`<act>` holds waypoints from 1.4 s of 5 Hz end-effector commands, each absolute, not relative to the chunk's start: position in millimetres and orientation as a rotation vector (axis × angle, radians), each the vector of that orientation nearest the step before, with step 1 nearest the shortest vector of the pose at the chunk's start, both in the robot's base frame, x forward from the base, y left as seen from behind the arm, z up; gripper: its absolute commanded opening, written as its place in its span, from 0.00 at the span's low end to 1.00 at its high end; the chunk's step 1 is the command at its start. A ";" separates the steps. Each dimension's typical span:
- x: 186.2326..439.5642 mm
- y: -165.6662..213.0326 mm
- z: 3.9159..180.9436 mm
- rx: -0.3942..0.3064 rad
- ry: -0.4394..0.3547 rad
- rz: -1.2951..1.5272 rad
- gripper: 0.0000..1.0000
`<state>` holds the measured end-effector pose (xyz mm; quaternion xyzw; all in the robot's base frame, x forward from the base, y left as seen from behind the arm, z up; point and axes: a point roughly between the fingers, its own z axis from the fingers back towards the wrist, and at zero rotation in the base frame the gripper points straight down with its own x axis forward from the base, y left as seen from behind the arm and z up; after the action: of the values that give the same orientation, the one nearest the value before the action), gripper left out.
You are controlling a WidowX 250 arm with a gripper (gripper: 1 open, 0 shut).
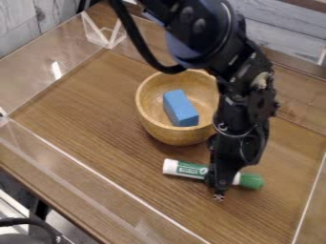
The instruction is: Put the green marker in the brown bowl
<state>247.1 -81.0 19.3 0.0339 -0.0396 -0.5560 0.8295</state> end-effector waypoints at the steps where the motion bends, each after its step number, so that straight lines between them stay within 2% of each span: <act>1: 252.7 -83.9 23.7 0.084 -0.107 -1.191 0.00; 7: 256.3 -76.5 33.5 0.113 -0.093 -1.163 0.00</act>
<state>246.1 -75.0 21.2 0.0447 -0.0191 -0.5506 0.8334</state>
